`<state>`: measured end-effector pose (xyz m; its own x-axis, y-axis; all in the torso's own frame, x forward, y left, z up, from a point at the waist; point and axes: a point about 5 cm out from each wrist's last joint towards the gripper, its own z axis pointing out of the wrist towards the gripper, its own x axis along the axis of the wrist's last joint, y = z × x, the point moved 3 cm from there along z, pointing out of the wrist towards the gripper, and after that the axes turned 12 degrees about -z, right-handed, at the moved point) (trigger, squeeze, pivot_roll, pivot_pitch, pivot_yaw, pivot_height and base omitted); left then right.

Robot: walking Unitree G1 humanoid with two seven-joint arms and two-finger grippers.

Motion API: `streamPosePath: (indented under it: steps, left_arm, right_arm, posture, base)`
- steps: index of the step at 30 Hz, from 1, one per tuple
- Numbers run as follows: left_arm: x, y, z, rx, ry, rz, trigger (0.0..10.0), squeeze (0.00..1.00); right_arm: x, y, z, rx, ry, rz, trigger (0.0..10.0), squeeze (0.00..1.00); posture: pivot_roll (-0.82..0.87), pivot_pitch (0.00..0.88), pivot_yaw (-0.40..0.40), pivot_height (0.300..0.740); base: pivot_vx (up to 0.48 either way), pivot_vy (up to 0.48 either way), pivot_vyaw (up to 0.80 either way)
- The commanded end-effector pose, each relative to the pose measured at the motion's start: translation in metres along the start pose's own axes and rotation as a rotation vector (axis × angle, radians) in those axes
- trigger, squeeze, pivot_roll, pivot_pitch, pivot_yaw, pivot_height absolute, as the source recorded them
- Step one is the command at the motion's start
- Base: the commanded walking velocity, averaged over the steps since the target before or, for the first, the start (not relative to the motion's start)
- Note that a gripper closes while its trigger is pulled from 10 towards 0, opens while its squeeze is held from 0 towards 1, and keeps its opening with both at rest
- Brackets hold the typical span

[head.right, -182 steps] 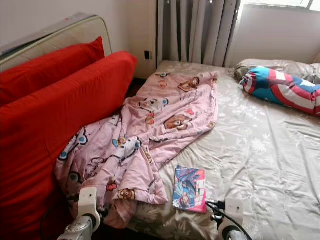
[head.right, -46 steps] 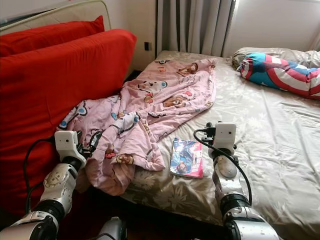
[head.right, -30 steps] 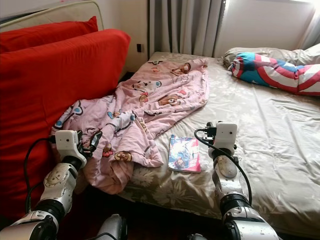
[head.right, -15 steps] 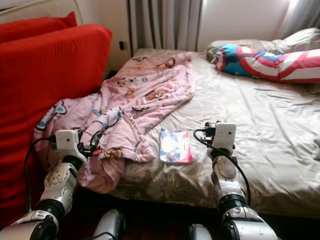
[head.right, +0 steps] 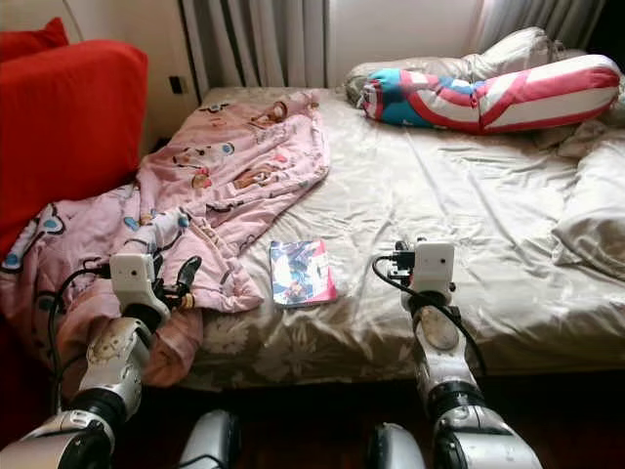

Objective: Clean up the room

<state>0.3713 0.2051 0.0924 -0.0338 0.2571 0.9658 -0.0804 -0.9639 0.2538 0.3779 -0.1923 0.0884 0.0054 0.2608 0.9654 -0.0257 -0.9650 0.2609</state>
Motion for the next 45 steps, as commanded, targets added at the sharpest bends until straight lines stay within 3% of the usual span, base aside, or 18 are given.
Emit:
streamPosePath:
  steps: [1, 8, 22, 26, 32, 45]
  left_arm:
    - [0.001, -0.003, 0.0, 0.002, -0.005, 0.003, 10.0, 0.0]
    - [0.001, -0.003, 0.0, 0.003, -0.007, 0.005, 10.0, 0.0]
    - [0.001, -0.002, 0.0, 0.001, -0.01, 0.008, 10.0, 0.0]
    - [0.0, -0.002, 0.0, 0.002, -0.012, 0.008, 10.0, 0.0]
    - [-0.001, -0.002, -0.001, 0.0, -0.013, 0.008, 10.0, 0.0]
    - [-0.001, -0.002, -0.001, -0.002, -0.016, 0.014, 10.0, 0.0]
  right_arm:
    - [0.004, -0.006, 0.001, 0.022, 0.019, -0.002, 10.0, 0.0]
    - [0.001, -0.01, 0.0, 0.045, 0.005, 0.011, 10.0, 0.0]
    - [-0.007, -0.012, -0.003, 0.067, -0.032, 0.024, 10.0, 0.0]
    - [-0.006, -0.013, -0.003, 0.075, -0.021, -0.016, 10.0, 0.0]
    - [-0.008, -0.012, -0.003, 0.063, -0.033, 0.034, 10.0, 0.0]
    - [-0.013, -0.011, -0.005, 0.065, -0.062, 0.016, 10.0, 0.0]
  posture:
    - [0.04, 0.007, 0.001, 0.587]
    - [0.04, 0.007, 0.001, 0.587]
    - [0.04, 0.007, 0.002, 0.587]
    - [0.04, 0.001, 0.002, 0.587]
    - [0.04, 0.0, 0.002, 0.587]
    - [0.04, 0.0, 0.003, 0.587]
  base:
    - [0.0, 0.0, 0.8]
    - [0.0, 0.0, 0.76]
    - [0.0, 0.0, 0.0]
    - [0.259, 0.0, 0.2]
    - [0.291, 0.0, 0.4]
    - [0.302, 0.0, 0.0]
